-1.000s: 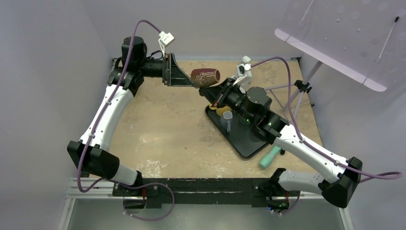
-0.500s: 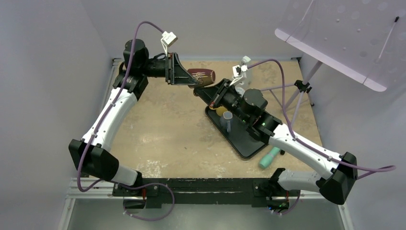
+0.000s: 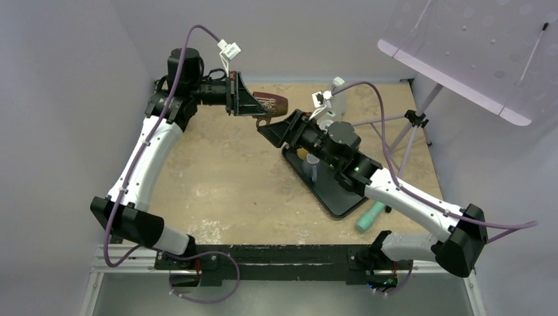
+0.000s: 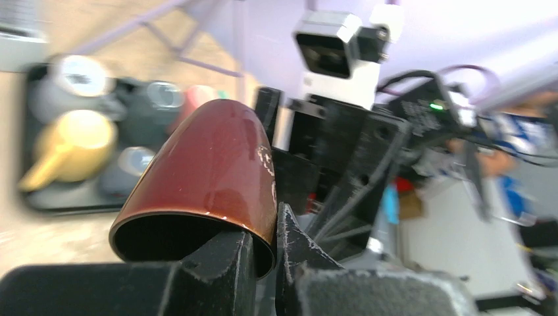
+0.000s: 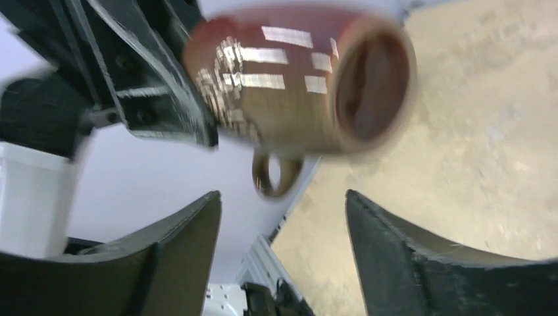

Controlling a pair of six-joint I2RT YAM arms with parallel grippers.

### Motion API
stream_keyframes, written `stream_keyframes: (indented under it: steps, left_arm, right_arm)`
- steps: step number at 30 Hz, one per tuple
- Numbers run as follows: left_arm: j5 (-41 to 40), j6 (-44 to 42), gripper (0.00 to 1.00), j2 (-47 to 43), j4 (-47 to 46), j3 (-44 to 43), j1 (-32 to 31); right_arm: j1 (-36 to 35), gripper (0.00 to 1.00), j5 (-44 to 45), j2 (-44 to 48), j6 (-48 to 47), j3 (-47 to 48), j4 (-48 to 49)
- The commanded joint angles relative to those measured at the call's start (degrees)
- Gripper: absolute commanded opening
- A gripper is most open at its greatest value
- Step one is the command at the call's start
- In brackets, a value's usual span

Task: Turn the mug right side up

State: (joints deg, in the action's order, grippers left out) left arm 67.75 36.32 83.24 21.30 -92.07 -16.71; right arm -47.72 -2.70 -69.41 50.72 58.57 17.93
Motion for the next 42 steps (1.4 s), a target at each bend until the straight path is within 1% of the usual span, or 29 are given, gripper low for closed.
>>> stream_keyframes:
  steps: [1,2,5,8,9,12,16,20,22,24,28,31,34,35,37,38,39,40,42]
  left_arm:
    - [-20.0,-30.0,0.00,3.1,32.9,-12.6,1.0]
    - [-22.8,-33.4,0.00,4.6,36.5,-14.2,1.7]
    - [-31.9,-42.6,0.00,8.3,41.8,-15.8,3.6]
    - [-45.7,-52.6,0.00,15.8,46.9,-19.5,5.5]
    - [-49.2,-54.7,0.00,18.1,47.9,-20.7,6.1]
    - [-54.1,-59.8,0.00,25.5,51.4,-25.7,8.5]
    - [-62.5,-64.9,0.00,36.6,55.6,-35.5,10.7]
    - [-64.8,-67.7,0.00,44.1,57.4,-41.6,12.6]
    - [-66.3,-68.7,0.00,46.7,57.3,-43.1,12.9]
    - [-66.9,-69.0,0.00,48.8,56.8,-43.7,13.3]
    - [-64.4,-68.7,0.00,51.9,55.6,-44.0,14.7]
    - [-65.1,-68.3,0.00,55.0,56.0,-45.4,15.2]
    - [-64.8,-67.9,0.00,55.8,55.8,-44.9,15.4]
    - [-64.7,-67.8,0.03,55.7,55.3,-44.3,15.4]
    - [-65.0,-67.7,0.13,55.3,54.4,-43.4,15.5]
    - [-65.4,-67.9,0.19,55.2,54.0,-43.2,15.5]
    - [-66.0,-67.9,0.29,55.1,53.6,-43.3,15.5]
    - [-66.6,-68.0,0.35,54.8,53.2,-43.4,15.5]
    - [-66.6,-68.1,0.44,53.9,52.6,-43.8,15.5]
  right_arm:
    - [0.0,0.78,2.5,-0.8,-3.0,1.3,-8.7]
    - [0.0,0.79,3.5,-1.3,-3.7,1.9,-11.8]
    - [0.0,0.83,4.7,-2.3,-6.0,3.1,-17.5]
    - [-0.1,0.86,6.2,-1.9,-7.7,3.4,-21.5]
    - [0.0,0.86,6.7,-1.5,-8.2,3.4,-22.5]
    - [-0.1,0.86,9.7,-0.8,-9.1,3.8,-26.7]
    - [-0.1,0.87,11.2,0.1,-10.4,4.4,-30.7]
    - [-0.1,0.87,12.0,1.0,-10.6,3.8,-33.0]
    - [-0.1,0.87,11.9,1.2,-10.4,3.3,-33.5]
    - [-0.1,0.87,11.9,1.2,-10.2,2.8,-34.0]
    - [-0.1,0.87,12.7,1.5,-9.8,2.5,-34.6]
    - [0.0,0.87,12.8,1.7,-9.6,2.0,-34.4]
    - [-0.1,0.87,13.7,1.5,-9.1,2.4,-35.6]
    - [-0.1,0.87,14.8,1.5,-8.9,2.6,-36.4]
    - [-0.1,0.86,17.2,0.9,-7.7,3.0,-39.4]
    - [-0.1,0.86,18.2,0.2,-6.9,3.6,-42.3]
    - [-0.1,0.86,20.1,-0.7,-6.7,4.1,-44.6]
    - [-0.1,0.85,21.7,-1.6,-6.5,4.5,-46.7]
    - [-0.1,0.83,25.0,-3.7,-5.9,5.3,-50.5]
